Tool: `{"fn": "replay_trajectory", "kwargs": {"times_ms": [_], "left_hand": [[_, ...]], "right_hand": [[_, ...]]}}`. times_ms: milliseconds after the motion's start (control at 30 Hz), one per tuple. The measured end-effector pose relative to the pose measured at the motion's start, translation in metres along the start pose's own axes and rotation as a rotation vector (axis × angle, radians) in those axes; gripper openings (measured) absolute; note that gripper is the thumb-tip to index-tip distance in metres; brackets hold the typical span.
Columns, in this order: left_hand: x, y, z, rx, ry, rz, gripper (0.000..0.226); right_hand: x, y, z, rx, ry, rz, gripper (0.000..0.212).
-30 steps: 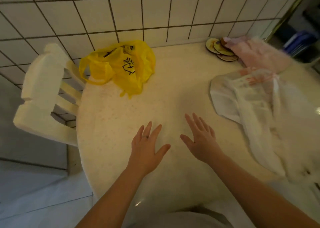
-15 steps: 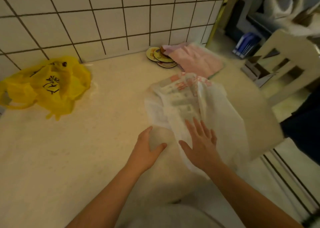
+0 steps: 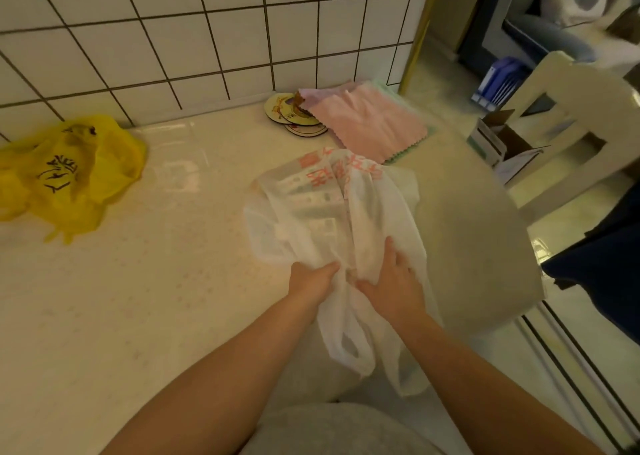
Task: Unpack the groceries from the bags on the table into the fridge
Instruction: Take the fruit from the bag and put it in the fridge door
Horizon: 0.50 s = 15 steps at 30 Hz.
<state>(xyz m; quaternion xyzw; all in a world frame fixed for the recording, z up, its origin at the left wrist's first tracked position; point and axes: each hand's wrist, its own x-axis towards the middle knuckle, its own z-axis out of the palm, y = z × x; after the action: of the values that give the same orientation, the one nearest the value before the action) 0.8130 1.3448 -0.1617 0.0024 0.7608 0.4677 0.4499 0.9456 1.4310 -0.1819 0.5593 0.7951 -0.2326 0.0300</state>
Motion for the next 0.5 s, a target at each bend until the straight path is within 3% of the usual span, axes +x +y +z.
{"fn": "replay_trajectory", "kwargs": {"times_ms": [100,233,400,500], "left_hand": [[0.002,0.005,0.005,0.022,0.023,0.022,0.042],[0.007,0.008,-0.003,0.031,0.104,0.029,0.038],[-0.001,0.029,-0.022,-0.007,0.290,0.183,0.044],[-0.009,0.055,-0.037,-0.144,0.357,0.257,0.050]], "right_hand": [[0.012,0.015,0.005,0.059,-0.060,-0.007,0.084],[0.019,0.031,0.003,0.070,0.104,-0.078,0.035],[0.025,0.009,-0.054,0.488,0.490,-0.232,0.012],[0.027,-0.026,-0.101,0.852,0.496,-0.228,0.021]]}}
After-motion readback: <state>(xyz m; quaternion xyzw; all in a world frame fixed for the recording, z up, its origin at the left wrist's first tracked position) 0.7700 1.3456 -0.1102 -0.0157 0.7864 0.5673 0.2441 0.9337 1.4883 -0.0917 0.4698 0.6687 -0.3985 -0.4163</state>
